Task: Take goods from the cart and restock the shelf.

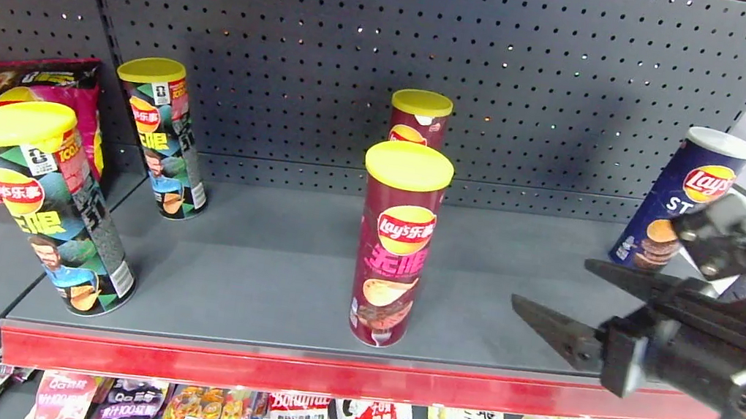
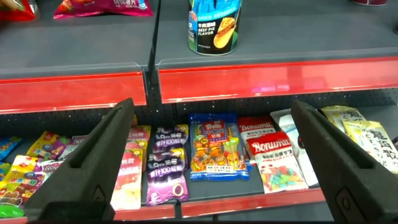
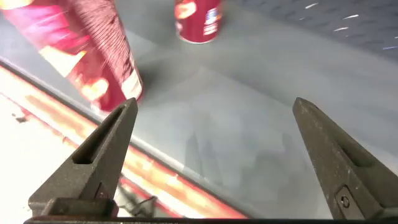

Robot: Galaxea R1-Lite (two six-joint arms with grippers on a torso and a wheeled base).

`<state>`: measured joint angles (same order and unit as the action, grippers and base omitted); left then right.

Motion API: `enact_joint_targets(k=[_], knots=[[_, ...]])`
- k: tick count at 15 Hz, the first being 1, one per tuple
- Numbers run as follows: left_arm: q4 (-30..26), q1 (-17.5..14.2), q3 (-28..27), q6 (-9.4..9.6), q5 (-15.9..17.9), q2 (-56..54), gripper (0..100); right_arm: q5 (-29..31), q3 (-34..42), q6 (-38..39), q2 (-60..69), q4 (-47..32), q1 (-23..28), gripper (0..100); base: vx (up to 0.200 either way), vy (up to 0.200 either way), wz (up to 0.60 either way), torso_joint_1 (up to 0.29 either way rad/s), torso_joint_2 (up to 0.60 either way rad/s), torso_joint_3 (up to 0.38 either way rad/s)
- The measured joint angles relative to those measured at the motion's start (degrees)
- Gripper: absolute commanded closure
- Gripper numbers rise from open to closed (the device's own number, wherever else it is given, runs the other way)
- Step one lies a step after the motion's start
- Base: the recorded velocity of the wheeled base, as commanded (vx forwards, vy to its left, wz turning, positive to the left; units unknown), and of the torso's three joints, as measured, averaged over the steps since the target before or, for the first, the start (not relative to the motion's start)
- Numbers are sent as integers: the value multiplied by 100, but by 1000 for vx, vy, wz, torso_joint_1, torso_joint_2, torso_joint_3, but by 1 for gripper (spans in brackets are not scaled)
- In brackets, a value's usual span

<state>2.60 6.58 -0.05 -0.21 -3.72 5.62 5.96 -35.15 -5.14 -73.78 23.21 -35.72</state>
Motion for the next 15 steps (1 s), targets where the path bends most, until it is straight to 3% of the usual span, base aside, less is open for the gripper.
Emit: enact_joint_targets(k=[2, 4, 8, 12, 15], knots=[[-4, 0, -2, -1, 115, 0, 0, 282, 505, -229, 958, -107, 66, 0, 0, 0, 0, 0, 0, 0], [-143, 0, -6, -30, 227, 0, 0, 536, 905, -352, 1909, -624, 551, 0, 0, 0, 0, 0, 0, 0], [-302, 0, -9, 111, 396, 0, 0, 644, 1200, -330, 3693, -2566, 1969, 0, 0, 0, 0, 0, 0, 0], [-297, 0, -9, 99, 394, 0, 0, 534, 1691, -262, 5716, -3623, 2411, 0, 0, 0, 0, 0, 0, 0], [-293, 0, -11, 100, 399, 2, 0, 1657, 2143, -148, 6461, -3825, 2549, 0, 0, 0, 0, 0, 0, 0]])
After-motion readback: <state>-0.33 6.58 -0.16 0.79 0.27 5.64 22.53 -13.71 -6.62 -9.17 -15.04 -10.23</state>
